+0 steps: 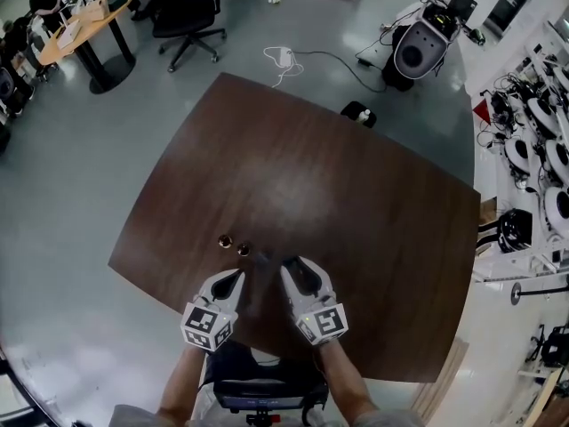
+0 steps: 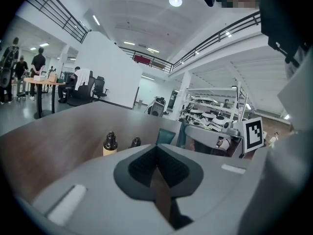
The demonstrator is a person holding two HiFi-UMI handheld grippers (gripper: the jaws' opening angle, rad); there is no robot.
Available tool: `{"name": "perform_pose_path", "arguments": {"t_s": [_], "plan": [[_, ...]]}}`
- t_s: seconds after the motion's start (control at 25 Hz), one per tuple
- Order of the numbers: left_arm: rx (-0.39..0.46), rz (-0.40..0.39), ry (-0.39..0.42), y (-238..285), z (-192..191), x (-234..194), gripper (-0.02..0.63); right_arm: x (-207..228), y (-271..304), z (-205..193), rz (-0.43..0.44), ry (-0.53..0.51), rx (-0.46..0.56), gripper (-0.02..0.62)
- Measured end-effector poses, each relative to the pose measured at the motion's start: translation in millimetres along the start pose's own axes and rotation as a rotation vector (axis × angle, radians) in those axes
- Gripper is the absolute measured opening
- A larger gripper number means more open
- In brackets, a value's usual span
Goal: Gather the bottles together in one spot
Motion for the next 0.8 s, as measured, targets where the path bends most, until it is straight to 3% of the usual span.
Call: {"name": "perform_pose_path", "arguments": {"t_s": [0.8], "plan": [[0.010,-0.004,0.015,11.1,-25.2,-12.0,0.002,4.9,2.4,-29.1,0.012,-0.071,0.022,0.127]]}}
Point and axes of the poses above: the fingertips, and each gripper's own axes: y forward along the fingers, x to its right, z out of its top, the point moved 7 cm from there along -y, backward along the fingers, and after that the axes turned 13 degrees about y, right-handed, at the moved point
